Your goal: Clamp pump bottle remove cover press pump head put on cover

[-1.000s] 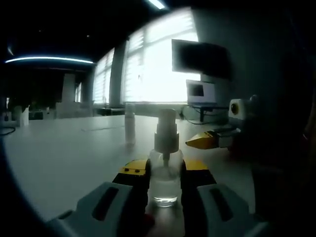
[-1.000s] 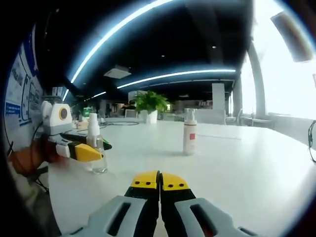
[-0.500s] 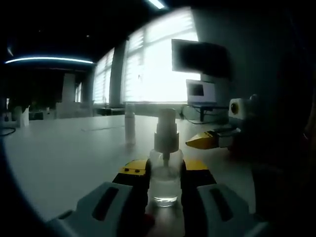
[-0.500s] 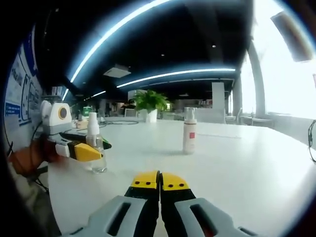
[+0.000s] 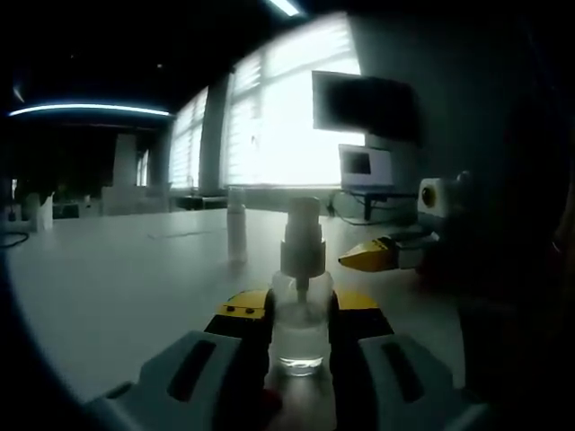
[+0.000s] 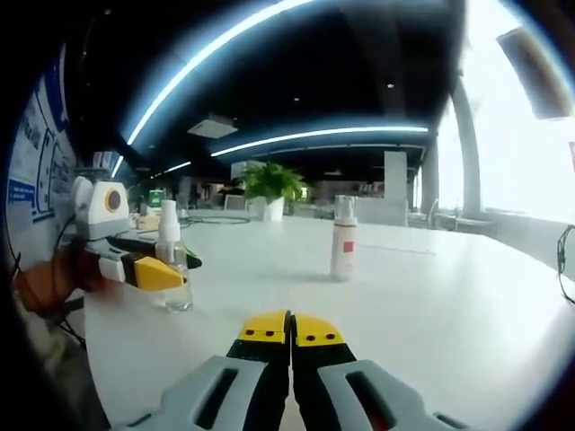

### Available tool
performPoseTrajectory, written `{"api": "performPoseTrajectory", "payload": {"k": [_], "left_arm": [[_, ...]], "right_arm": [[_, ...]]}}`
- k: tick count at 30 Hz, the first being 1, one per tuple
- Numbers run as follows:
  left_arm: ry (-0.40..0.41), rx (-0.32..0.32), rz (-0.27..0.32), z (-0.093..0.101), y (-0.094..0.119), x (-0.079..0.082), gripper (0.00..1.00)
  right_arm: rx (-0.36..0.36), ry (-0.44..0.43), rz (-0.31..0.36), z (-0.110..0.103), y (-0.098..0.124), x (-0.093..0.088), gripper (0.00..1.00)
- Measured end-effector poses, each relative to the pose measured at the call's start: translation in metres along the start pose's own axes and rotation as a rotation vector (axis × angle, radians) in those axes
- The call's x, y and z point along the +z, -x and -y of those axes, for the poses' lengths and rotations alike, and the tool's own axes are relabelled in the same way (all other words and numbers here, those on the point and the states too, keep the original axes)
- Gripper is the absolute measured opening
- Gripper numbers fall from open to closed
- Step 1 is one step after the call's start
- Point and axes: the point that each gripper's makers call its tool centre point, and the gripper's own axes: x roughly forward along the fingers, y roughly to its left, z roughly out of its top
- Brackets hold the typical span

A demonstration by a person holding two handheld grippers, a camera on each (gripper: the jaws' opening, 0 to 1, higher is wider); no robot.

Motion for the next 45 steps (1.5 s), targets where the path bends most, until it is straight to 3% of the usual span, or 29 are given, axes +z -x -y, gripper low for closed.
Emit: {"api": "performPoseTrajectory", "payload": {"k": [8,15,19,28,45], "left_arm": [[0.0,0.0,-0.002,0.001,0.0,0.0,0.16],[0.001,-0.003,-0.004,0.002,0.0,-0.001,0.16],[0.001,-0.002,-0.007,0.002,0.0,-0.001,0.16],[-0.002,-0.002,-0.008,0.002,0.001,-0.001,0.16],[0.003,-0.001,-0.01,0.002,0.0,-0.002,0.16]], "right_arm": [[0.012,-0.002,0.017,-0.005,0.002,0.005,0.0],[-0.021,0.0,0.026,-0.002,0.002,0.012,0.0],[-0.024,0.038,0.02,-0.004,0.003,0.018,0.0],[-0.019,0.105,0.027,-0.002,0.007,0.05,0.0],[0.018,0.182,-0.022,-0.011,0.017,0.081,0.0]]}}
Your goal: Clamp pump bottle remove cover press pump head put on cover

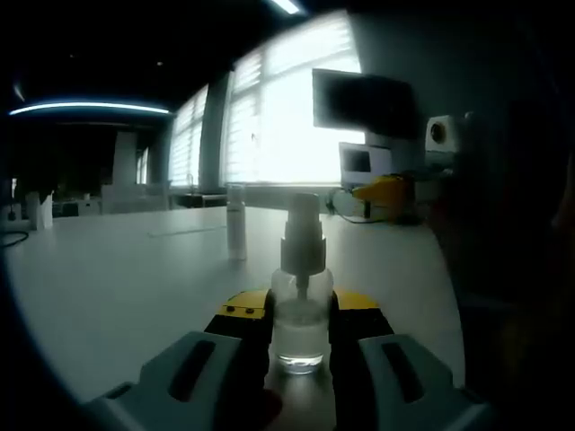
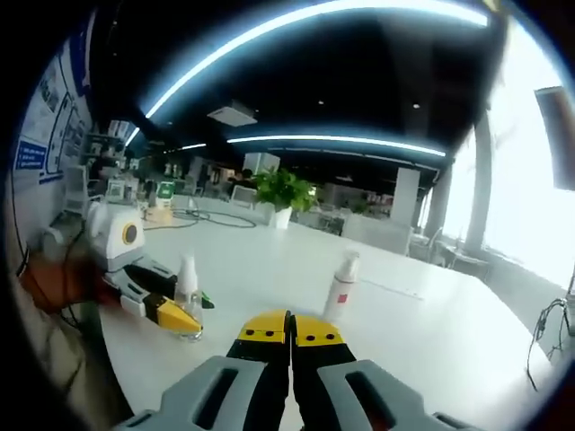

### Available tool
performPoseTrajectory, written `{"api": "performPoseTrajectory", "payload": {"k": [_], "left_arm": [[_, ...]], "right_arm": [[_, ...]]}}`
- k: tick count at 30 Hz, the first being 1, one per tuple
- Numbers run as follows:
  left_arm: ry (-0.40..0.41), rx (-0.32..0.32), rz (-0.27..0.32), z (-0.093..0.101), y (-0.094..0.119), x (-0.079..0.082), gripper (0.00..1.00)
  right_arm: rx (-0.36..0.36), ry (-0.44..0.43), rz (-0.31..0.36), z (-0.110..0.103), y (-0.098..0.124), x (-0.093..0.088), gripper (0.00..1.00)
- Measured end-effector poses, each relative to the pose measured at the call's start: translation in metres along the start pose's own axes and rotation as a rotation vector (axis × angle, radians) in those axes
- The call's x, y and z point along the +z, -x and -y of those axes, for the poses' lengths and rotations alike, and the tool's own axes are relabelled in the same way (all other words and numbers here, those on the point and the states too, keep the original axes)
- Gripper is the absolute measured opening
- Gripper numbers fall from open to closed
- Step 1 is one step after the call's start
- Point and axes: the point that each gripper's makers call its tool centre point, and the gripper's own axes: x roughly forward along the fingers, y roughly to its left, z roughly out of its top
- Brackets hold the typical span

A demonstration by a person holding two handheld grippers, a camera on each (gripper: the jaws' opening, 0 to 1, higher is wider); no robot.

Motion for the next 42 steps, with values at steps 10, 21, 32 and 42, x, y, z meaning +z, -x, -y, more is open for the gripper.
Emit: {"api": "performPoseTrajectory", "payload": {"k": [10,21,32,42], "left_arm": [[-0.002,0.0,-0.003,-0.002,0.0,-0.001,0.16],[0.003,-0.005,-0.008,0.0,0.0,-0.001,0.16],[0.002,-0.007,-0.008,0.0,0.0,-0.001,0.16],[0.016,-0.012,-0.002,0.0,0.001,0.0,0.16]], "right_arm": [[0.029,0.059,-0.032,-0.003,-0.001,0.019,0.0],[0.072,0.169,-0.092,-0.008,-0.005,0.032,0.0],[0.131,0.283,-0.116,-0.018,-0.011,0.046,0.0],[0.227,0.305,-0.156,-0.035,-0.015,0.053,0.0]]}}
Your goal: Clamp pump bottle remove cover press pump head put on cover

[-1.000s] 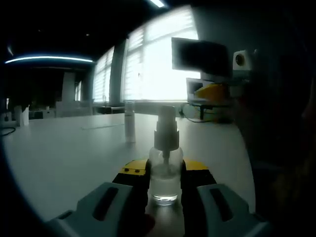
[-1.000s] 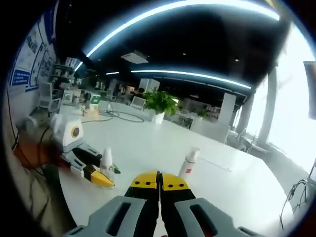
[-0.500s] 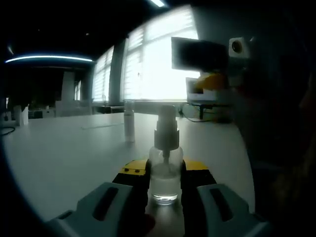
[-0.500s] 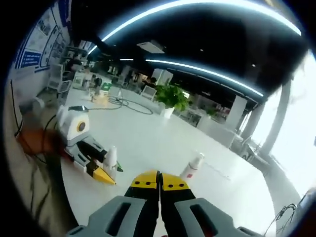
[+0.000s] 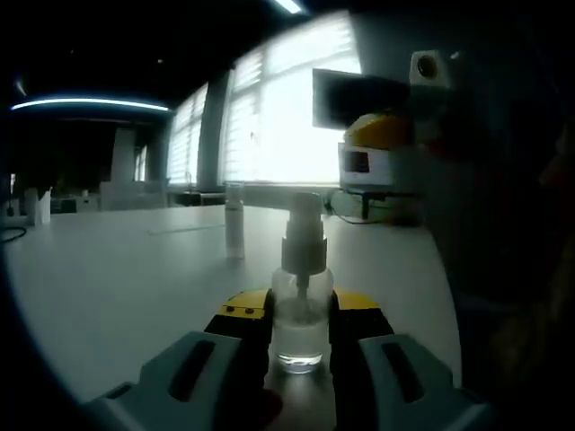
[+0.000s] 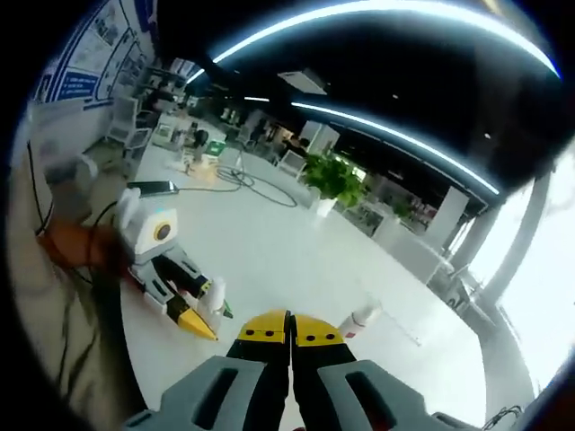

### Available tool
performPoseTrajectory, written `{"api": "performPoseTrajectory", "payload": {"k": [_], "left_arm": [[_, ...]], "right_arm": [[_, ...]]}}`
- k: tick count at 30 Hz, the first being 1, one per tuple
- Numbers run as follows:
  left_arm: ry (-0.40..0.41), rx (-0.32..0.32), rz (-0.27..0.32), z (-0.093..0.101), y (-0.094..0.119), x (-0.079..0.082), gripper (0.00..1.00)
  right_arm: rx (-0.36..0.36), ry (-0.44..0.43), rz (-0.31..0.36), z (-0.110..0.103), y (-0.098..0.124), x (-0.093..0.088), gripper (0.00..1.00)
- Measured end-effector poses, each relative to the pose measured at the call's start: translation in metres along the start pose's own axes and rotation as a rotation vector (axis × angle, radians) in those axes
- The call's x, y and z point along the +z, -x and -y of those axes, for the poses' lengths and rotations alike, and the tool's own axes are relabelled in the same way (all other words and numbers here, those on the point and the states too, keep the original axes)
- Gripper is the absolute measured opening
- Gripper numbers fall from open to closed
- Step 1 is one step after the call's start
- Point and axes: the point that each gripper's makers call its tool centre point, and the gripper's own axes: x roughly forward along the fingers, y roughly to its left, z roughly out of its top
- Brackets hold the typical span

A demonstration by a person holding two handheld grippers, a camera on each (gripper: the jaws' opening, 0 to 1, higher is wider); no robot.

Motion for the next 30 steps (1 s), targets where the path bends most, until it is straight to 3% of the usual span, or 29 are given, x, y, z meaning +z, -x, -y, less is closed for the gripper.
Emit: {"api": "performPoseTrajectory", "payload": {"k": [5,15,18,21,30], "left_arm": [[0.003,-0.006,0.002,0.0,0.001,0.0,0.16],[0.011,-0.013,0.01,0.002,0.001,0.002,0.17],[0.018,-0.009,0.012,0.001,0.001,0.002,0.16],[0.019,-0.011,0.013,0.0,0.001,0.002,0.16],[0.026,-0.017,0.011,0.003,0.001,0.003,0.15]], "right_arm": [[0.032,0.032,-0.026,-0.008,-0.003,0.001,0.0],[0.108,0.055,-0.05,-0.014,-0.012,0.02,0.0],[0.158,0.08,-0.068,-0.022,-0.017,0.023,0.0],[0.262,0.081,-0.088,-0.039,-0.021,0.023,0.0],[0.341,0.117,-0.146,-0.054,-0.037,0.018,0.0]]}}
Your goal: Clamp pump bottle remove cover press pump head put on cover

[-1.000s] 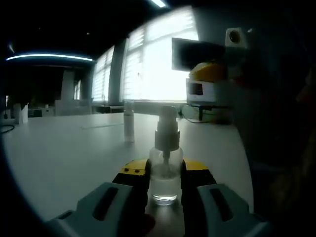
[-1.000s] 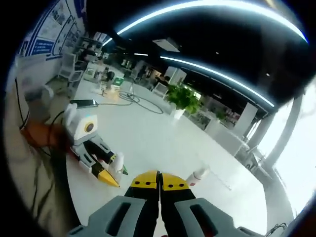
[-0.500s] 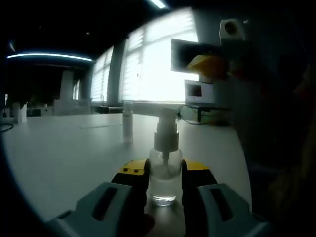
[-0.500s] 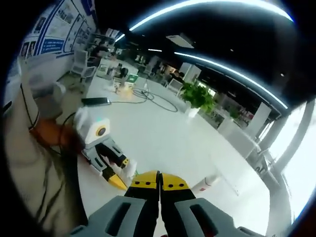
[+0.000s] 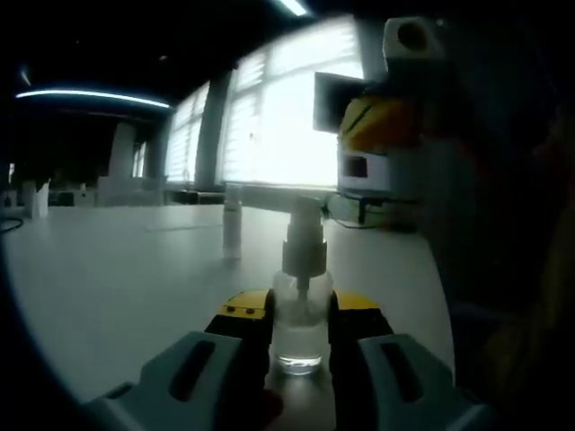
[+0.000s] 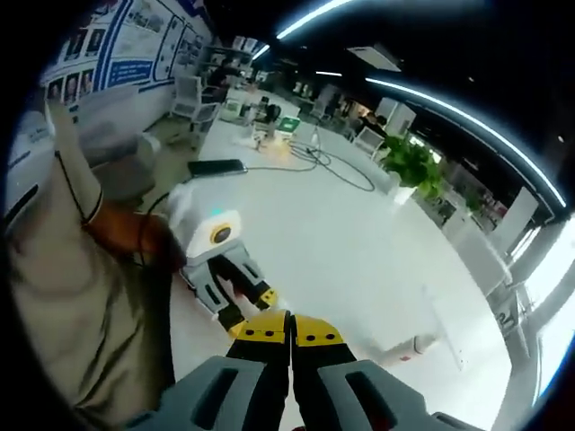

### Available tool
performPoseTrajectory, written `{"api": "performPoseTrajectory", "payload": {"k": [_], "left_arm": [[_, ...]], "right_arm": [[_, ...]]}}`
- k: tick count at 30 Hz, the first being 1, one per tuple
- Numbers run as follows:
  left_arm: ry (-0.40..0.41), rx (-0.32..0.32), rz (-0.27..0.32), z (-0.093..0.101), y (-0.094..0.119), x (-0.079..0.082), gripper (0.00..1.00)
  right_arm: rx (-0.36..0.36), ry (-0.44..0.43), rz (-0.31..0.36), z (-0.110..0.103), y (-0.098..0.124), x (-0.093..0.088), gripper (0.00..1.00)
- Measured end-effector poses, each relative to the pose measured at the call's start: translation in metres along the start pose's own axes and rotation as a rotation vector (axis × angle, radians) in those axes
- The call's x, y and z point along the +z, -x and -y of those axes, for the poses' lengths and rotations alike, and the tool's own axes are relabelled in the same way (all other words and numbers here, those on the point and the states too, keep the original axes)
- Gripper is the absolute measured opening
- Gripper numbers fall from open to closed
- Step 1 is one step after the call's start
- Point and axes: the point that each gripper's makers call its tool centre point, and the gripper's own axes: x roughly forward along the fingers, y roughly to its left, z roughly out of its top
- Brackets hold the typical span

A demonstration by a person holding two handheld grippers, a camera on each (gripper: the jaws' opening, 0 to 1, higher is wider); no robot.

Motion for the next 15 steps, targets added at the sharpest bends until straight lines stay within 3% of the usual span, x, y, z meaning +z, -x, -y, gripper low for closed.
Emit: {"api": "performPoseTrajectory", "payload": {"k": [15], "left_arm": [[-0.016,-0.007,-0.002,-0.0015,0.0003,-0.0009,0.15]], "right_arm": [[0.096,0.077,-0.108,-0.0065,-0.0114,-0.0011,0.0]]}}
